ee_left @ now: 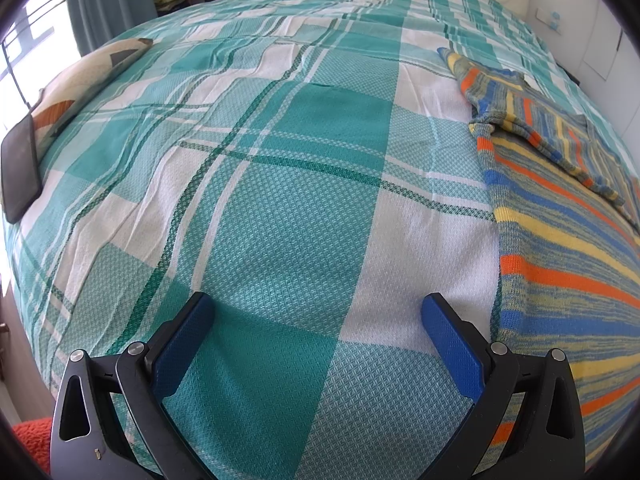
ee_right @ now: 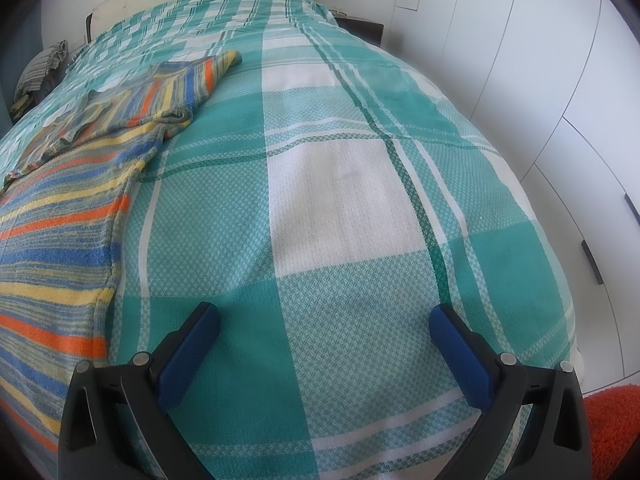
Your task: Fold small clothes
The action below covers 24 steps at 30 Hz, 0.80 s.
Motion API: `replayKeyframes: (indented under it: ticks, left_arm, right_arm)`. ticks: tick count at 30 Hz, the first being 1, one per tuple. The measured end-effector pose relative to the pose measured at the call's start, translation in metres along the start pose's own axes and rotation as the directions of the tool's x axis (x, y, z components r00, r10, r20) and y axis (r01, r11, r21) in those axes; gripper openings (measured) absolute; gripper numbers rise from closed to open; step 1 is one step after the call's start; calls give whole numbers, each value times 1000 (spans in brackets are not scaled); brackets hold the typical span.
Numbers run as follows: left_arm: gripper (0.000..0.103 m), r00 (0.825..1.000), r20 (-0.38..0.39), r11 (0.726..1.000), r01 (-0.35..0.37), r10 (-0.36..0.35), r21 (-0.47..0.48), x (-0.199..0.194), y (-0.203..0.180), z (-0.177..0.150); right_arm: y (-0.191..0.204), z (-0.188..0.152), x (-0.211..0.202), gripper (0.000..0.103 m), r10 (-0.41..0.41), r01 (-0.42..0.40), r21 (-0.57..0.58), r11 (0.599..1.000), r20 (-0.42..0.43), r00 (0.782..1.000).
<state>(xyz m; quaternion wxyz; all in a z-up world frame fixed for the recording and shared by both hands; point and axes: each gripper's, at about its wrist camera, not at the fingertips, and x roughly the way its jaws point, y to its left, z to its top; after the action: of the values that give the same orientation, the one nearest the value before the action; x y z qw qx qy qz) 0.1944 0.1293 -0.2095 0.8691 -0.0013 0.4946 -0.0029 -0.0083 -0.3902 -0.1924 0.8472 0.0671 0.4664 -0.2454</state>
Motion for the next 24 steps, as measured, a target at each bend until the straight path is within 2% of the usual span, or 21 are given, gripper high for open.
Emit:
replayKeyframes:
  ticks: [24]
  left_arm:
    - [103,1000,2,1000,-3,3,1,0,0,0]
  right_arm:
    - [3,-2,0,103,-9,9,-6,1000,5,1000]
